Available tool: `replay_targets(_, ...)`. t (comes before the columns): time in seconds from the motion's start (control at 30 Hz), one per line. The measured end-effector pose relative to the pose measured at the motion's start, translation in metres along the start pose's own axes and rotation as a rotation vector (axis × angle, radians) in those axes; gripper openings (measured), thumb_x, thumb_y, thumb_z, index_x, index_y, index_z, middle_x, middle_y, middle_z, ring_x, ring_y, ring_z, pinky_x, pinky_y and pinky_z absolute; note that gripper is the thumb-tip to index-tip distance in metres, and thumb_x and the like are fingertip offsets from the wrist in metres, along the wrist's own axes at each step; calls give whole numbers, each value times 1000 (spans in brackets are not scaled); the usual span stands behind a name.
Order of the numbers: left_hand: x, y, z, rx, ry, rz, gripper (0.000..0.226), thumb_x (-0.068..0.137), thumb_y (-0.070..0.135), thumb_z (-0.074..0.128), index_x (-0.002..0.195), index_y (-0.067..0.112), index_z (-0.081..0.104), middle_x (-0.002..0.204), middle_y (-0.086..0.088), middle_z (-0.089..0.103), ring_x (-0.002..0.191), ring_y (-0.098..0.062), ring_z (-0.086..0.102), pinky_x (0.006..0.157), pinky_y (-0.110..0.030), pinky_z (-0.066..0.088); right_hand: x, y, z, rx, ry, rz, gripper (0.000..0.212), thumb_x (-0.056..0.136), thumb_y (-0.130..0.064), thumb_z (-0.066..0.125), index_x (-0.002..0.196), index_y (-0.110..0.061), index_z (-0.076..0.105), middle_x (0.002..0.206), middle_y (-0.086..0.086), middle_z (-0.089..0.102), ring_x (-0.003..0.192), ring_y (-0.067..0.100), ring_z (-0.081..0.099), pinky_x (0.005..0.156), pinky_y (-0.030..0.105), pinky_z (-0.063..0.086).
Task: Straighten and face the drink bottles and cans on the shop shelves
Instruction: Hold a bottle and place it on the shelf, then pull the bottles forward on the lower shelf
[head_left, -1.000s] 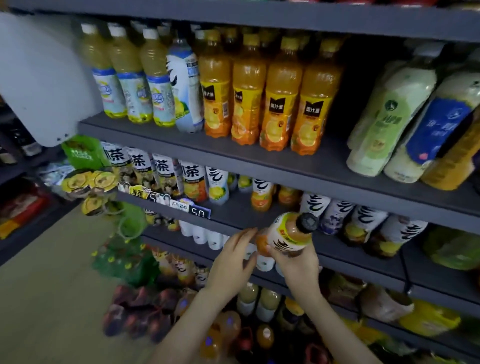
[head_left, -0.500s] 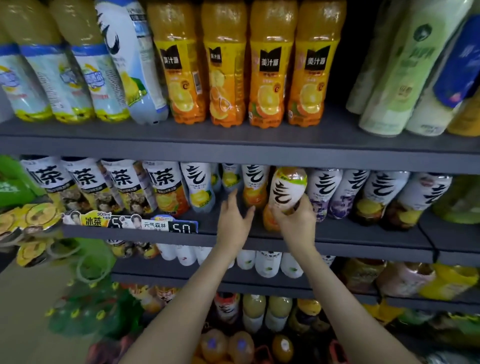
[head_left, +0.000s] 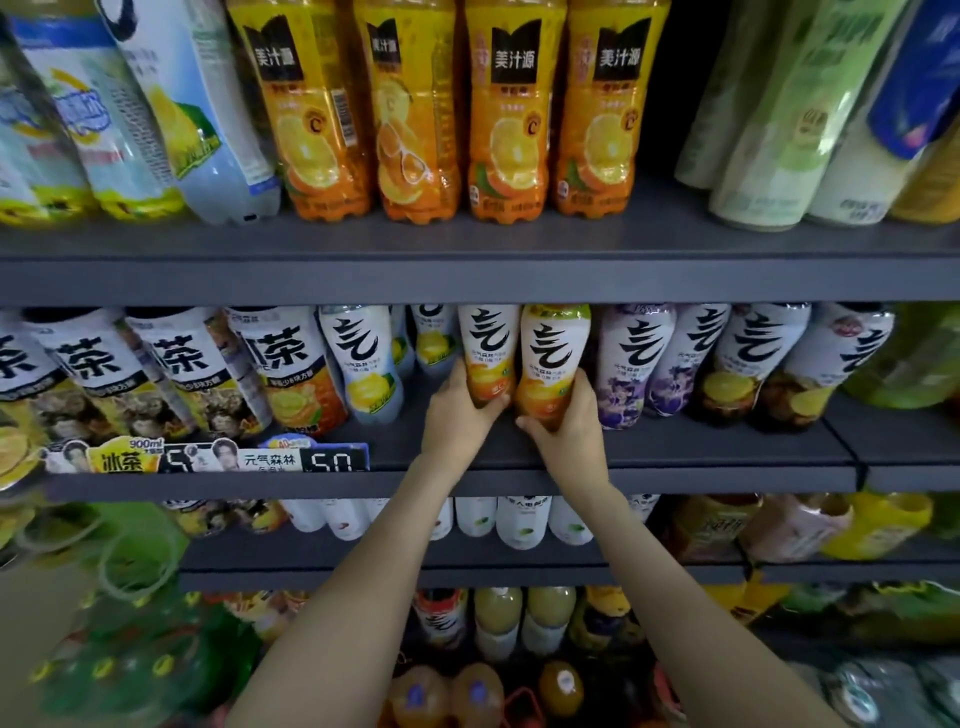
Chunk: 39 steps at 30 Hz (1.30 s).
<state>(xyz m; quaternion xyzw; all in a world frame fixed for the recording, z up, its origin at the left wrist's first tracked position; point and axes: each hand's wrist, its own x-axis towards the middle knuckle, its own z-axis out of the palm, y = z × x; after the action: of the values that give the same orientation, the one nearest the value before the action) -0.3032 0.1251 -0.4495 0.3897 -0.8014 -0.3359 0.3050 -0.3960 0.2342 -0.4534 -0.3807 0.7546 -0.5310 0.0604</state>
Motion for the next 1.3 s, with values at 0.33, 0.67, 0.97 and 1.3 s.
replay_targets(0.33, -11, 4, -9, 18, -34, 0, 72, 83, 30, 70, 143, 12, 33, 130, -11, 57, 117, -28, 54, 92, -31, 43, 9, -19, 19, -64, 114, 267, 89, 85, -2, 64, 151, -12, 6, 150, 11, 27, 133, 27, 37, 100, 33, 35)
replay_targets(0.67, -67, 40, 9, -10, 55, -154, 67, 88, 13, 57, 146, 10, 23, 144, -15, 34, 130, -32, 38, 99, -44, 43, -33, -36, -10, -118, 123, 73, 58, 89, -2, 55, 142, -3, 31, 139, 16, 39, 126, 27, 41, 90, 13, 31)
replay_targets(0.97, -107, 128, 24, 520, -713, 94, 40, 97, 25, 46, 134, 14, 39, 134, -10, 48, 118, -30, 49, 88, -40, 46, -79, -15, -128, -310, -254, 148, 40, 93, -9, 51, 132, -7, 42, 129, 10, 45, 120, 27, 44, 91, 33, 41)
replay_targets(1.3, -154, 263, 125, 522, -706, 204, 43, 97, 28, 43, 138, 18, 40, 130, -7, 53, 115, -28, 53, 81, -36, 45, -82, 29, -305, -353, -348, 184, 38, 91, -8, 49, 128, -11, 47, 126, 10, 49, 122, 26, 43, 100, 38, 40)
